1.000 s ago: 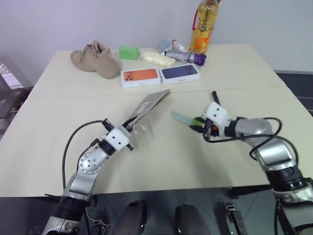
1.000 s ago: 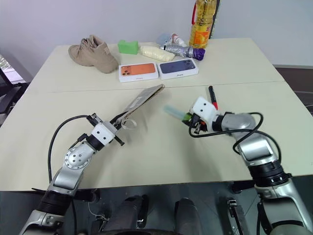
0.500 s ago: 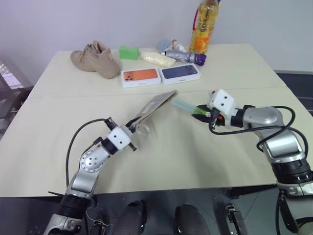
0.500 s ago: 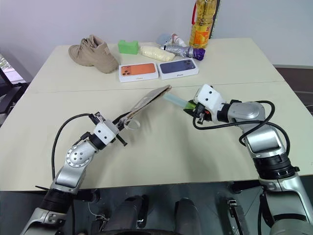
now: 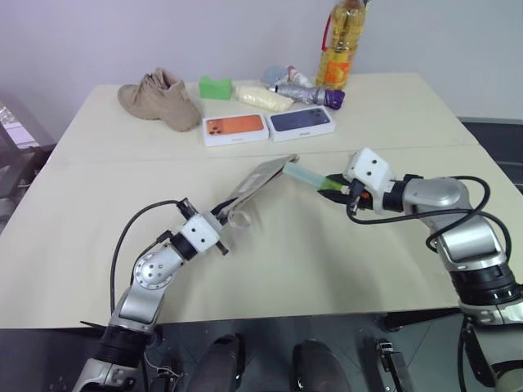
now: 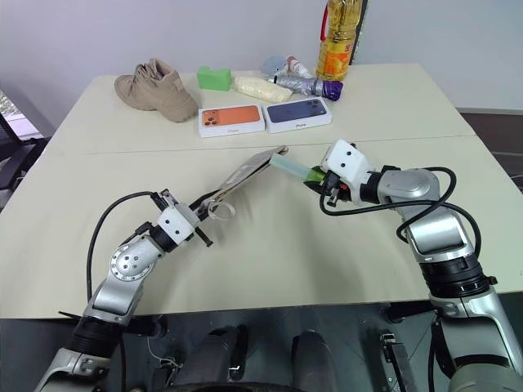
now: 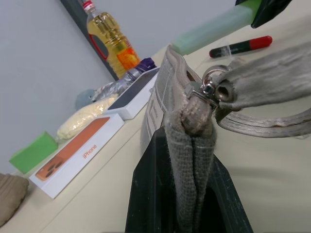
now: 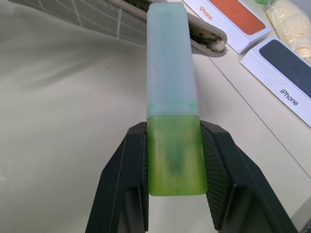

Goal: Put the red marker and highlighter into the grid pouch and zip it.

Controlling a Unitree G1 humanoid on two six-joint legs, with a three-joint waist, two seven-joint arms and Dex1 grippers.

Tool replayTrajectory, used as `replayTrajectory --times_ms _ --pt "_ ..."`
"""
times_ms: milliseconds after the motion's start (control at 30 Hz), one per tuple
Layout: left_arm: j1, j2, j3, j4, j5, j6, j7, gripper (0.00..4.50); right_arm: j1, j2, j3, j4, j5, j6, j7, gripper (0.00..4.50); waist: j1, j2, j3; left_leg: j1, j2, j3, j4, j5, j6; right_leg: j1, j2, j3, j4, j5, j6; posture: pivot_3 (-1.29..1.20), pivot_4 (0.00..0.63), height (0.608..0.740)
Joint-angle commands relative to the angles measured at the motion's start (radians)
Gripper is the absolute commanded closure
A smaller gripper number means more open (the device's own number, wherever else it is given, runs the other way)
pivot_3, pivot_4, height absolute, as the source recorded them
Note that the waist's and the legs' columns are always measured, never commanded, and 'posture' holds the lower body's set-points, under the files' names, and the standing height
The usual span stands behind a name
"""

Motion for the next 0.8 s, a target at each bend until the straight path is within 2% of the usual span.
replayTrajectory --times_ms 33,367,700,800 --pt "-0.003 0.007 -0.005 -0.029 -0.001 -0.025 -0.005 4.5 -0.011 -0.003 -0.009 -0.018 0.006 -0.006 0.003 3.6 0.0 0.0 0.0 0.0 0.0 0.0 0.0 0.0 0.0 0.0 0.0 0.0 0.0 0.0 0.0 0.0 0.15 0.739" --pt "-0.005 0.017 -0.013 -0.04 -0.006 -0.049 -0.021 4.5 0.003 -0.05 0.027 -0.026 -0.038 -0.036 0.038 3.6 0.001 0.0 0.0 0.0 0.0 0.0 0.0 0.0 0.0 0.0 0.0 0.0 0.0 0.0 0.0 0.0 0.15 0.739" --pt "-0.018 0.068 -0.071 -0.06 -0.029 -0.099 -0.133 4.5 -0.027 -0.183 0.138 -0.043 -0.173 -0.261 0.186 3.6 0.0 0.0 0.0 0.0 0.0 0.0 0.0 0.0 0.0 0.0 0.0 0.0 0.0 0.0 0.0 0.0 0.15 0.739" --pt "-0.022 0.081 -0.107 -0.071 -0.038 -0.107 -0.187 4.5 -0.044 -0.176 0.177 -0.062 -0.193 -0.309 0.224 3.6 -0.001 0.0 0.0 0.0 0.0 0.0 0.0 0.0 0.0 0.0 0.0 0.0 0.0 0.0 0.0 0.0 0.15 0.739"
